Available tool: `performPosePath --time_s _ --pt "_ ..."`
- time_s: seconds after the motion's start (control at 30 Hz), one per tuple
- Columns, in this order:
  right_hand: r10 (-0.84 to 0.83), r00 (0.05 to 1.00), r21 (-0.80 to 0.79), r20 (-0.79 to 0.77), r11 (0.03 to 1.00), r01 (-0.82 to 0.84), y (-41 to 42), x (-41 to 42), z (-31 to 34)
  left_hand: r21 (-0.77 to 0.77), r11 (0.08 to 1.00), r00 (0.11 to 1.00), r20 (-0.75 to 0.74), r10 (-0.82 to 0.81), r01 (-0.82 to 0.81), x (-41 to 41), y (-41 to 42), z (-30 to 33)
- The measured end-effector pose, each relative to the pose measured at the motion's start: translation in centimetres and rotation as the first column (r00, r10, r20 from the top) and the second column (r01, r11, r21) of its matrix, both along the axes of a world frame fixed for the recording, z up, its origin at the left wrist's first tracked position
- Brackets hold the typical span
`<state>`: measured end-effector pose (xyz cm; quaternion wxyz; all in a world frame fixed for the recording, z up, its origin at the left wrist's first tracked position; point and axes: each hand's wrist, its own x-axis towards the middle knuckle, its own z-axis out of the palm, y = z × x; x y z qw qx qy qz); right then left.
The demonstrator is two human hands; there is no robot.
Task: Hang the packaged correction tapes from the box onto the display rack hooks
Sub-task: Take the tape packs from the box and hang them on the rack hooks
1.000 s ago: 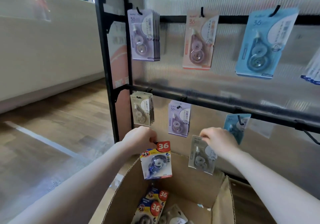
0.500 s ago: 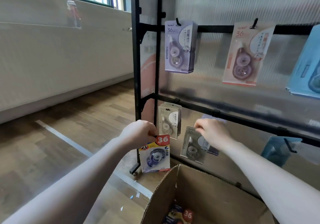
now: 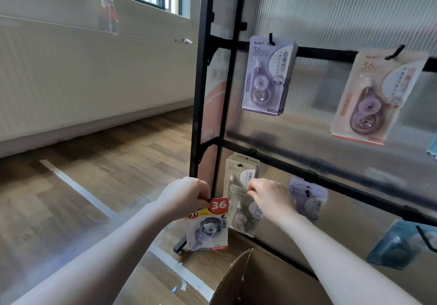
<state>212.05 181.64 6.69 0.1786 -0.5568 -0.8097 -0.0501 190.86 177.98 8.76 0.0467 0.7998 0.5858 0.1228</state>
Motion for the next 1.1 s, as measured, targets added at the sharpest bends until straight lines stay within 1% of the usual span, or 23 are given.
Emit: performPosePath --time_s 0.37,0.63,0.73,0.87,1.1 --pt "-0.011 1.0 0.012 0.012 1.0 0.011 2.6 0.6 0.7 0.005 0.999 0.999 0.011 -0.036 0.036 0.0 3.0 0.5" --pt "-0.038 0.999 -0.042 -0.01 0.998 0.038 1.5 3.0 0.4 -0.008 0.999 0.999 0.012 -0.049 0.049 1.3 3.3 0.3" --pt "-0.049 0.998 -0.04 -0.026 0.998 0.048 0.1 5.2 1.1 -0.011 0.999 0.999 0.008 -0.04 0.04 3.1 2.4 0.8" --pt "-0.081 0.996 0.036 -0.02 0.996 0.082 -2.4 9.1 2.0 0.031 0.998 0.998 -0.025 -0.051 0.052 6.6 0.2 1.8" --pt "-0.091 0.989 0.081 -0.117 0.992 0.101 -9.1 17.8 2.1 0.037 0.999 0.998 -0.061 -0.034 0.036 14.5 -4.1 2.8"
